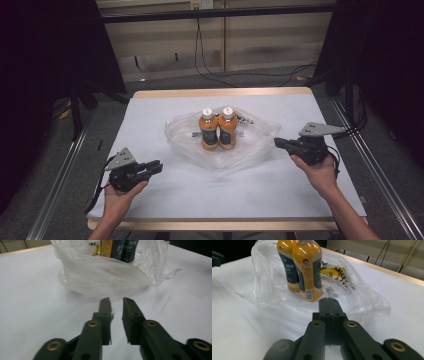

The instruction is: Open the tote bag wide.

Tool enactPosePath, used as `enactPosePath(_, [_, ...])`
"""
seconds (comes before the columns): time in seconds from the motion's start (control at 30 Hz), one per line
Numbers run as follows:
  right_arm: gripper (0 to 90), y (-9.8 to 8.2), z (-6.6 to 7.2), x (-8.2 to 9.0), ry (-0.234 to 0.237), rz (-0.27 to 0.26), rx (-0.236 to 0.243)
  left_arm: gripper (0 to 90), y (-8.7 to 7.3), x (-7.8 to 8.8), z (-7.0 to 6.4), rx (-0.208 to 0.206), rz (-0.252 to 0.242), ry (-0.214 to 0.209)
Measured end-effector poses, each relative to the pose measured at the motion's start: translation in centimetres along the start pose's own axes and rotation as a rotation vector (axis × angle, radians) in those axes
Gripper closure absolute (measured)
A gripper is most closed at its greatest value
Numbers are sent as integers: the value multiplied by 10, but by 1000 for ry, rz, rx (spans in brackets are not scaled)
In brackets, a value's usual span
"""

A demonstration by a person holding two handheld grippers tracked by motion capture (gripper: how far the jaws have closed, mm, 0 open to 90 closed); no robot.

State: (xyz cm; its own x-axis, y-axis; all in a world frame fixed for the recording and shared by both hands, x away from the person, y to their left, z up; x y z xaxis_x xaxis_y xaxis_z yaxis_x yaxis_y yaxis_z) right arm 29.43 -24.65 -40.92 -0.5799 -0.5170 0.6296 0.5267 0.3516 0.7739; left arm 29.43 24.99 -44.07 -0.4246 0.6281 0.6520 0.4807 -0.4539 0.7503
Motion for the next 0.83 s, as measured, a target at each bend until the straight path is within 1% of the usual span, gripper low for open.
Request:
enactPosePath(0.03, [898, -4, 0, 5, 12, -11, -16, 705, -3, 3, -1, -4, -6, 3])
enactPosePath(0.07, [840, -8, 0, 10, -3, -20, -23, 684, -6, 6, -3, -1, -14, 15])
enactPosePath(0.1, [739, -13, 1, 14, -7, -29, -28, 633, -8, 9, -4, 2, -13, 31])
enactPosePath(0.13, [676, -16, 2, 16, -5, -33, -26, 593, -10, 11, -5, 10, -20, 44])
enactPosePath(0.17, [621, -19, 4, 19, -22, -43, -39, 553, -13, 14, -6, 14, -23, 53])
enactPosePath(0.2, [592, -23, 6, 22, -19, -45, -41, 515, -15, 16, -8, 21, -38, 58])
enactPosePath(0.23, [526, -27, 7, 25, -18, -59, -49, 464, -18, 19, -9, 37, -51, 69])
enactPosePath(0.27, [441, -30, 9, 27, -22, -74, -66, 411, -21, 21, -10, 57, -61, 73])
enactPosePath(0.3, [382, -33, 11, 29, -24, -74, -74, 360, -25, 24, -12, 63, -61, 88])
enactPosePath(0.37, [286, -40, 15, 33, -41, -77, -76, 252, -30, 26, -14, 81, -63, 116])
enactPosePath(0.4, [225, -44, 17, 35, -40, -80, -91, 207, -32, 27, -16, 94, -64, 104])
enactPosePath(0.43, [175, -47, 17, 36, -51, -72, -97, 188, -35, 28, -18, 101, -67, 94])
enactPosePath(0.5, [137, -55, 19, 40, -49, -90, -125, 136, -41, 32, -22, 95, -82, 109])
enactPosePath(0.53, [105, -60, 19, 42, -50, -104, -147, 118, -43, 33, -23, 99, -85, 114])
enactPosePath(0.57, [94, -63, 19, 43, -53, -113, -168, 101, -45, 35, -23, 100, -97, 113])
enactPosePath(0.6, [95, -67, 18, 44, -67, -118, -164, 82, -47, 36, -23, 100, -102, 112])
enactPosePath(0.63, [95, -72, 17, 45, -76, -129, -174, 75, -48, 37, -21, 109, -110, 111])
enactPosePath(0.67, [91, -74, 15, 47, -62, -140, -202, 70, -48, 37, -20, 123, -119, 114])
enactPosePath(0.7, [89, -75, 13, 49, -56, -145, -211, 48, -48, 37, -18, 124, -124, 110])
enactPosePath(0.73, [89, -74, 12, 52, -72, -155, -208, 40, -48, 37, -18, 114, -123, 118])
enactPosePath(0.77, [90, -74, 12, 53, -93, -171, -202, 40, -48, 36, -17, 93, -117, 122])
enactPosePath(0.83, [89, -78, 10, 52, -99, -177, -229, 40, -50, 34, -17, 81, -108, 123])
Point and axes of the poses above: each handheld gripper's, and its own axes: x roughly backward along the jaws, y roughly out of its top, z roughly to its left, the point moved 2 cm from there along -x, roughly forward along the jaws, and after that the axes turned 12 degrees about z, right-handed, at the moved point
